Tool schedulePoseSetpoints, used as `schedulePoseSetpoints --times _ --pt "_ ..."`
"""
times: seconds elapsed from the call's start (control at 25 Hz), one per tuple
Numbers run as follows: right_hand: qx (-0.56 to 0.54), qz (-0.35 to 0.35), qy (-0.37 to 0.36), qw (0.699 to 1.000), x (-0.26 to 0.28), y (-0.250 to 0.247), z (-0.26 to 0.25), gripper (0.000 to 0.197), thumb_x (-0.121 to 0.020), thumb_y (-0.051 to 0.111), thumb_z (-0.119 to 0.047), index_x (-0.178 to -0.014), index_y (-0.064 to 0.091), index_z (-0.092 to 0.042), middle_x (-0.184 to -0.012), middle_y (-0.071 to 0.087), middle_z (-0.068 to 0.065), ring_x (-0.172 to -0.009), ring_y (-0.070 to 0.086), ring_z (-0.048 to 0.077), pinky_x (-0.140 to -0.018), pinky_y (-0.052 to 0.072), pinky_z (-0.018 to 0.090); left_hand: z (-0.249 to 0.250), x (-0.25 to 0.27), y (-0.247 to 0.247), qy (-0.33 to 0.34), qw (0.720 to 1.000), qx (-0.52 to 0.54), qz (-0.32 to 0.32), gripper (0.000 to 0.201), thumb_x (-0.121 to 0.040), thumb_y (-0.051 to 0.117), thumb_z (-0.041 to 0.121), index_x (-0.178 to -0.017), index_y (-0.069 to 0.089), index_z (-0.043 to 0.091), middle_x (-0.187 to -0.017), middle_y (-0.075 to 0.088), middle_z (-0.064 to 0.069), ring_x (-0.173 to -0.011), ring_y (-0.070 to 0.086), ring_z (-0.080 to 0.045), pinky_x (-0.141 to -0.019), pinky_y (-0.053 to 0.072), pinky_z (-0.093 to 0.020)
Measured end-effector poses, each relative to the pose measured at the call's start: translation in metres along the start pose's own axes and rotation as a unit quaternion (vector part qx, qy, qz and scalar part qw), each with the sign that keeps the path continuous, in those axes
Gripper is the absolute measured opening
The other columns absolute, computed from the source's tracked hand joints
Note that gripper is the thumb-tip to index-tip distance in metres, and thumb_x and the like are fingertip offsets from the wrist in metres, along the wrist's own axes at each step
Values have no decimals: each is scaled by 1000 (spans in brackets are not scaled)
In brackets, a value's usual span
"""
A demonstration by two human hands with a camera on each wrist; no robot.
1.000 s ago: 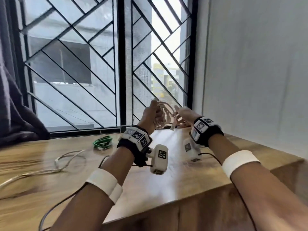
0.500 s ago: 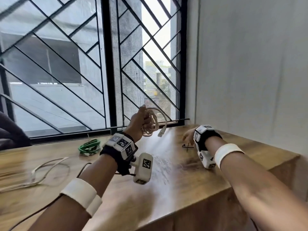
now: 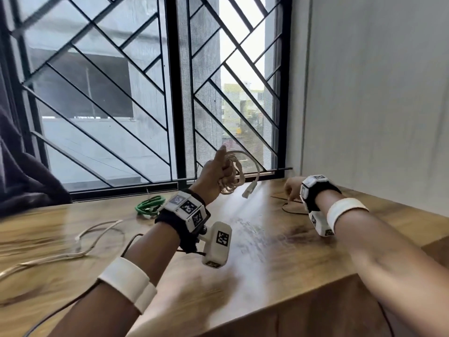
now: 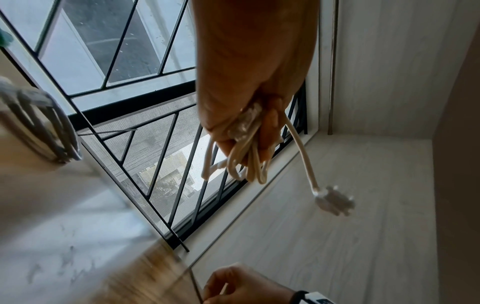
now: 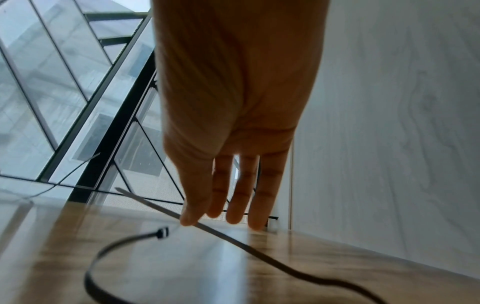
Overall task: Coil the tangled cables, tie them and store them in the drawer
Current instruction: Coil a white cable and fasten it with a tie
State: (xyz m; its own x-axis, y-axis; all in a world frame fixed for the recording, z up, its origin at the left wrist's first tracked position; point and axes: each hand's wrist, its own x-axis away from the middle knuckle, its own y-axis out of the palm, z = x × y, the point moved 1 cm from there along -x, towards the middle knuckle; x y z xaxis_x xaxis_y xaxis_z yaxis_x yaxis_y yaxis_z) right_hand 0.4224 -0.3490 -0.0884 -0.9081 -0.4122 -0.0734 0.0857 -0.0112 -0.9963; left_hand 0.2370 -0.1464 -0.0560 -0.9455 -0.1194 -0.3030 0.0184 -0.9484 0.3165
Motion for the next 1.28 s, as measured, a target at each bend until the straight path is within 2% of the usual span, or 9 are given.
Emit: schedulePoseSetpoints --times 0.08,0.2,0.32,0.44,0.6,0.72,0.84,1.08,1.28 --pt "23 -11 -39 999 4 -8 -2 31 -86 62 -13 -113 60 4 -96 56 13 -86 48 17 -53 32 13 0 4 -8 6 1000 -15 7 48 -97 40 45 -60 35 16 -38 28 6 -29 25 -6 -42 30 -18" --pt "-3 69 -32 997 13 -17 -9 21 -89 54 -17 -109 60 -11 -109 62 5 -99 56 22 -68 34 23 6 7 -21 32 999 -14 34 46 -96 41 47 -63 34 16 -39 29 7 -31 26 -7 -47 29 -23" --pt "-180 172 -44 968 13 -36 -24 6 -89 52 -14 -94 55 -17 -96 68 3 -87 57 21 -71 37 26 16 10 -43 71 995 6 71 46 -93 43 51 -63 37 17 -40 29 7 -32 27 -7 -44 32 -22" --pt "-384 211 -120 891 17 -68 -66 16 -93 50 -6 -81 47 -15 -88 67 12 -68 56 19 -57 42 24 26 17 -69 107 990 7 89 48 -86 45 60 -68 42 16 -42 30 8 -34 30 -6 -41 27 -19" --pt "-542 189 -190 796 33 -97 -146 24 -97 43 -6 -78 40 -19 -76 62 3 -58 52 13 -43 42 15 46 35 -96 117 991 -46 57 54 -60 51 69 -71 42 17 -41 43 9 -36 41 -4 -44 27 -18" --pt "-662 145 -210 705 49 -104 -207 18 -96 46 -10 -80 45 -19 -72 62 1 -51 55 7 -43 43 15 64 49 -119 123 986 -93 63 39 -88 45 53 -74 45 17 -42 47 9 -38 45 -3 -50 29 -20" --pt "-758 20 -221 613 65 -97 -265 19 -94 45 -11 -77 48 -16 -51 56 -3 -36 46 5 -36 33 12 79 55 -153 167 972 -59 154 34 -99 40 37 -73 44 15 -42 36 10 -36 37 -5 -44 35 -18" --pt "-725 -83 -291 619 85 -70 -341 20 -93 50 -13 -74 54 -12 -46 48 -1 -32 34 6 -33 22 12 80 57 -197 185 912 -47 362 36 -99 42 39 -71 38 16 -44 32 5 -28 32 -5 -32 20 -14" --pt "-679 -21 -276 680 74 -51 -342 18 -93 51 -14 -77 58 -9 -51 58 0 -32 41 6 -33 29 13 77 59 -191 173 943 -77 274 42 -95 49 42 -65 43 15 -43 39 1 -31 37 -9 -41 27 -18"
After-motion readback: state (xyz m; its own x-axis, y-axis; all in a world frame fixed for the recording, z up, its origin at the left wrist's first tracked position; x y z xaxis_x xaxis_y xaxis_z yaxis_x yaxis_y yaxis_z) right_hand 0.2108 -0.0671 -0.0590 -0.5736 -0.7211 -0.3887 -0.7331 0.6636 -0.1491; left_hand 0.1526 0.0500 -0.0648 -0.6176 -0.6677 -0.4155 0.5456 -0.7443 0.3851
